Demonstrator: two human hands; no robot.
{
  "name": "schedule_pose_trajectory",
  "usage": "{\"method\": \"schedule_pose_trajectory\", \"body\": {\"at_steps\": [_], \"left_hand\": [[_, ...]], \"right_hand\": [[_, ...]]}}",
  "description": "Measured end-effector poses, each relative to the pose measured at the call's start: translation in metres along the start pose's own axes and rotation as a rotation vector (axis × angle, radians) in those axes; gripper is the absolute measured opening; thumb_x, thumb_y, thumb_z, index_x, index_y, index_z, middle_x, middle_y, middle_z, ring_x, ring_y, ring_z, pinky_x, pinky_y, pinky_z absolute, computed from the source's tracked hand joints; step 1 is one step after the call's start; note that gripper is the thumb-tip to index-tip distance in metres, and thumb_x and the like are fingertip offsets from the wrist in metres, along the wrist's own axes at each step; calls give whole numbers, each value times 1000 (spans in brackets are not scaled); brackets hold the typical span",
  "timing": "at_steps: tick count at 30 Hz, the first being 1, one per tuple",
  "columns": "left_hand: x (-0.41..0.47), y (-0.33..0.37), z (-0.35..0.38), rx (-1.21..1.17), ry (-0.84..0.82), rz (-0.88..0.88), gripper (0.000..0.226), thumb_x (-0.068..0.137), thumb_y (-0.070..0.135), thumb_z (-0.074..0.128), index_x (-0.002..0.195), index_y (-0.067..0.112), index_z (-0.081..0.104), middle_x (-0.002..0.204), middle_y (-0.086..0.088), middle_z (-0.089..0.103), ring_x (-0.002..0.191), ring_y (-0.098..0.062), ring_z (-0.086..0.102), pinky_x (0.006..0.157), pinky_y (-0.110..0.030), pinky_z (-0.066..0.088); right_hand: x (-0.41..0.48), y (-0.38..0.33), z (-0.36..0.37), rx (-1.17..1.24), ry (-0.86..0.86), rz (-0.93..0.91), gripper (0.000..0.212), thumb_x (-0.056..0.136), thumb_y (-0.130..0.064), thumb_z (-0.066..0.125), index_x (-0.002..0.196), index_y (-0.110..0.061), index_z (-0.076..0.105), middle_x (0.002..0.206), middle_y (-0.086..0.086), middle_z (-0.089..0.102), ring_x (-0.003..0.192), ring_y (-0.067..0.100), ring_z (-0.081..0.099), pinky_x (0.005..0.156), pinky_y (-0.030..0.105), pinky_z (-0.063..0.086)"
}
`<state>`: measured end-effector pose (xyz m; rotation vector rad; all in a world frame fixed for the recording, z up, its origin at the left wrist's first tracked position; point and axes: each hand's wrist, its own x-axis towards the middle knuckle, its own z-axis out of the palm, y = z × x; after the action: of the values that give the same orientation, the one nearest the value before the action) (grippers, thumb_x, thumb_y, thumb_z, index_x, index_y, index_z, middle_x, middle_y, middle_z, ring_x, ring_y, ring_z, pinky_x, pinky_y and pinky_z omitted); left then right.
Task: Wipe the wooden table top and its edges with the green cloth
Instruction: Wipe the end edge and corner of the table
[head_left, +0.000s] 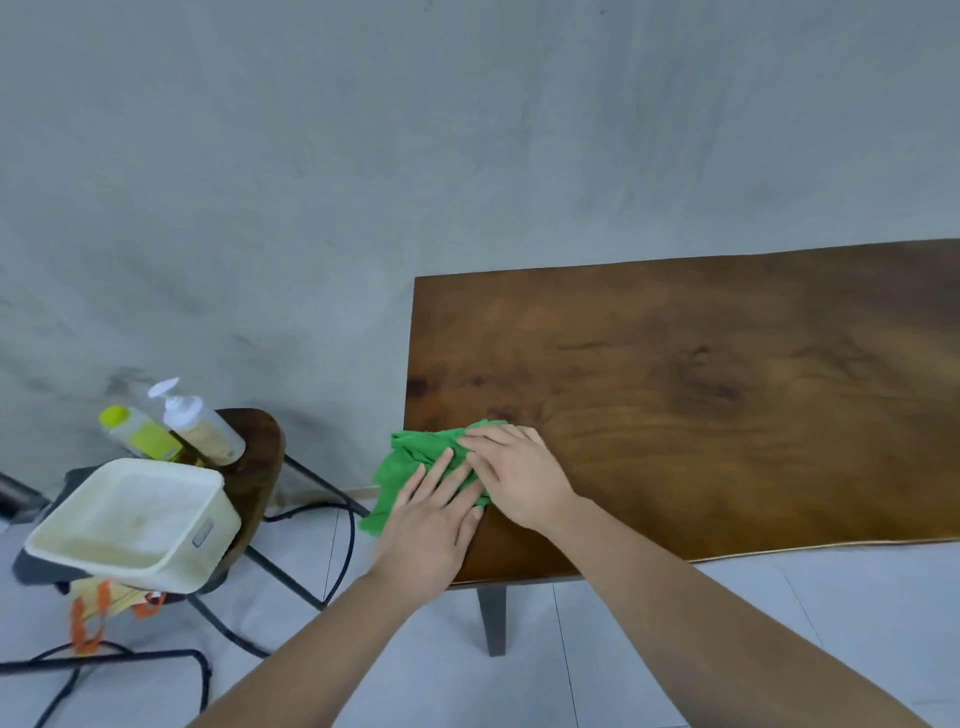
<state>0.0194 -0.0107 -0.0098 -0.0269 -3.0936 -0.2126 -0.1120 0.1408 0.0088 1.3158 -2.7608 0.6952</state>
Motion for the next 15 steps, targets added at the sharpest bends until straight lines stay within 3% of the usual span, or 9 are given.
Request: {"method": "schedule_pose_trajectory", "body": {"at_steps": [4,8,12,15], "left_hand": [[2,13,3,26,-21,85,61,117,53,8,177,44,20,186,15,9,173,-15,-8,139,-46,3],[15,36,9,12,-18,173,58,119,51,9,177,48,2,187,13,-9,171,-13,-19,140,-47,1],[27,58,9,-67,20,258,63,119,54,25,177,45,2,188,13,-8,172,-11,-15,141,-47,6],[21,53,9,-156,63,197,66,117,65,29,177,46,8,187,18,-5,172,-8,-10,138,-44,7]], "right_hand": [[-43,27,-15,-185,123,43,40,114,-32,53,146,-16,70,142,0,67,128,28,62,108,43,46],[-93,44,-34,-368,217,210,43,110,-40,54,134,-12,75,116,7,66,103,31,62,87,47,49],[-134,54,-49,-502,265,348,40,106,-39,53,110,-7,77,97,11,62,86,34,61,77,49,49],[-155,57,-58,-526,280,414,39,107,-40,49,89,-10,66,85,8,54,74,33,54,72,47,44]]}}
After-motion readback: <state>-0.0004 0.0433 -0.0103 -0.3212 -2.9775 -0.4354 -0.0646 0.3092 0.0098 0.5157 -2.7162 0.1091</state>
